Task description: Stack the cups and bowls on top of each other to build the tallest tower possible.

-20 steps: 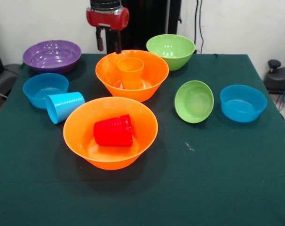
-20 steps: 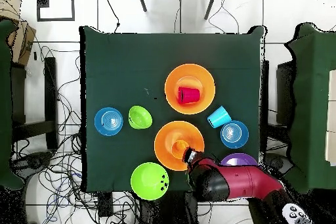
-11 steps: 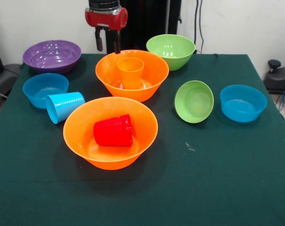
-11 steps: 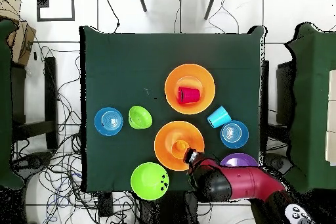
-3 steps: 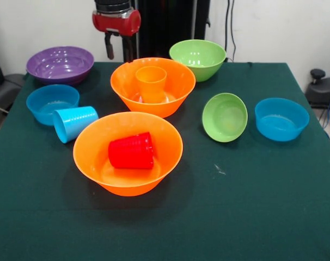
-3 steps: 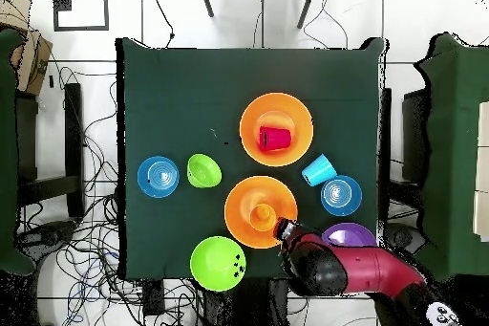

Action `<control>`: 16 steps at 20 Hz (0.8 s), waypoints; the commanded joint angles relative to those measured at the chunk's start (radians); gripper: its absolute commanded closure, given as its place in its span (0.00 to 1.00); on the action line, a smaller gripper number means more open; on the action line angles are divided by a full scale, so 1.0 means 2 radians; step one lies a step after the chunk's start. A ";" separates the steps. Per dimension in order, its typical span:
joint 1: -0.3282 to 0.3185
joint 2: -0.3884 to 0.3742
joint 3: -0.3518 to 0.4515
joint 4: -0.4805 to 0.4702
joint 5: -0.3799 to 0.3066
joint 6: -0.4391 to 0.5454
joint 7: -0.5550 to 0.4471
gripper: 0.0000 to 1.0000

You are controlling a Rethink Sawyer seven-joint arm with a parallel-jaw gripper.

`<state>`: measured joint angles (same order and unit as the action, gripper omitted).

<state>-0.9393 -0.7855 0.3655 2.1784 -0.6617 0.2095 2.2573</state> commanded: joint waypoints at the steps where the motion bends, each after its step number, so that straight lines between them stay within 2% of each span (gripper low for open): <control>1: -0.008 0.009 0.041 -0.002 -0.039 0.042 -0.074 0.00; 5: -0.026 -0.001 0.042 0.022 -0.051 0.031 -0.074 0.00; 11: -0.044 0.009 0.024 0.041 -0.092 -0.001 -0.057 0.00; 16: -0.059 0.025 0.032 0.033 -0.116 -0.004 -0.058 0.00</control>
<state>-1.0433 -0.7886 0.3785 2.2241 -0.7789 0.2095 2.2573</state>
